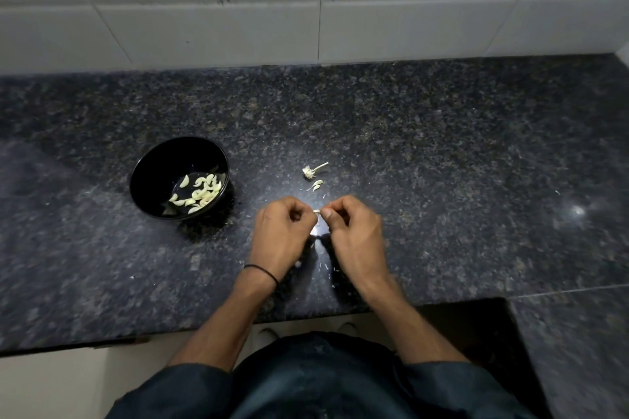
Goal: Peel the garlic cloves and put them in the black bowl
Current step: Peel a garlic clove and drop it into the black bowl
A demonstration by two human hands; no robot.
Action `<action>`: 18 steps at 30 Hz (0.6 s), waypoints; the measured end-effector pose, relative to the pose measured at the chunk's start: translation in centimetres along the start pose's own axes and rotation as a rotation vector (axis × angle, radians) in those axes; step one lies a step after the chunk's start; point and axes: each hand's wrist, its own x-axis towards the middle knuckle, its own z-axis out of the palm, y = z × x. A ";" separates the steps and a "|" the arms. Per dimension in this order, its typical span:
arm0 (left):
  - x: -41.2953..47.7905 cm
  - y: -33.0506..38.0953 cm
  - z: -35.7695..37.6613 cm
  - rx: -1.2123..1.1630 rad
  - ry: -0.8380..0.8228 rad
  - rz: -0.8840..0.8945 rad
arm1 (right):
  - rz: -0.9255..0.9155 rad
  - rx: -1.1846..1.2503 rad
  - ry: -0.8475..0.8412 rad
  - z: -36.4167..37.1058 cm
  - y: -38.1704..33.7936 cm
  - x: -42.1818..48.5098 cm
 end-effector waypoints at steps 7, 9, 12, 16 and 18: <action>0.1 0.4 -0.1 0.258 0.077 0.305 | -0.081 -0.062 0.011 0.0 -0.3 0.5; 0.7 0.1 -0.1 0.333 0.030 0.461 | 0.062 0.048 -0.023 -0.1 -0.3 0.8; 1.5 -0.2 -0.2 0.386 -0.073 0.547 | 0.190 0.148 -0.045 -0.1 -0.2 1.4; 1.5 -0.7 0.1 0.261 -0.139 0.414 | 0.136 0.036 -0.051 -0.1 -0.3 1.3; 1.4 -0.6 0.4 0.035 -0.174 0.186 | 0.096 -0.007 -0.053 -0.3 -0.5 1.3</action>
